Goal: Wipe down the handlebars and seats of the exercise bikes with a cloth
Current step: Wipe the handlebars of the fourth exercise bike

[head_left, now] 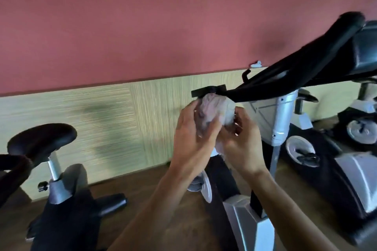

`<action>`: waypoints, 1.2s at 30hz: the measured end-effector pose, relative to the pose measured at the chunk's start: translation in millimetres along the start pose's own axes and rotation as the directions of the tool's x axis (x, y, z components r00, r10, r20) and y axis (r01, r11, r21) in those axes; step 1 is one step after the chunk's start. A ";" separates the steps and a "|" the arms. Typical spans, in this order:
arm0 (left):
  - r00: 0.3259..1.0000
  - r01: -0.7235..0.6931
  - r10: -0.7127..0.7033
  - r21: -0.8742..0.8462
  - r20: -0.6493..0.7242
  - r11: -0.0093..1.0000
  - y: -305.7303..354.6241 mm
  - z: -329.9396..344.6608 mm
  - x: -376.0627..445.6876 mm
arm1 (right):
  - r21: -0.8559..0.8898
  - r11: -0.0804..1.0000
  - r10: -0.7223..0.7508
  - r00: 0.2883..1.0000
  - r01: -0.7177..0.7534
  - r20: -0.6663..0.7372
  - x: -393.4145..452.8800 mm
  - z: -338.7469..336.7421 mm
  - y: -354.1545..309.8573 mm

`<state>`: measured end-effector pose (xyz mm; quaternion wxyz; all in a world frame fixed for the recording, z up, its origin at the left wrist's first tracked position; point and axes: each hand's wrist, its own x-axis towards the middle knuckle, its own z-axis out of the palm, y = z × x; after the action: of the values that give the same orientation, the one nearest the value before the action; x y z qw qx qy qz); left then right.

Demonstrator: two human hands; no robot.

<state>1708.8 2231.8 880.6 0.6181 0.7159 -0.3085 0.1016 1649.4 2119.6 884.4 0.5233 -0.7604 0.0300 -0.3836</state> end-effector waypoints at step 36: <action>0.623 -0.527 0.757 -0.610 0.197 0.592 77.2 145.9 153.7 | -0.899 0.149 -0.300 0.848 -0.411 -0.438 90.3 -93.3 -140.2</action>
<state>1751.8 2041.5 993.7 0.6106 0.3677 -0.6971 0.0776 1605.7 2070.3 1063.8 -0.1182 -0.7723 0.4439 -0.4388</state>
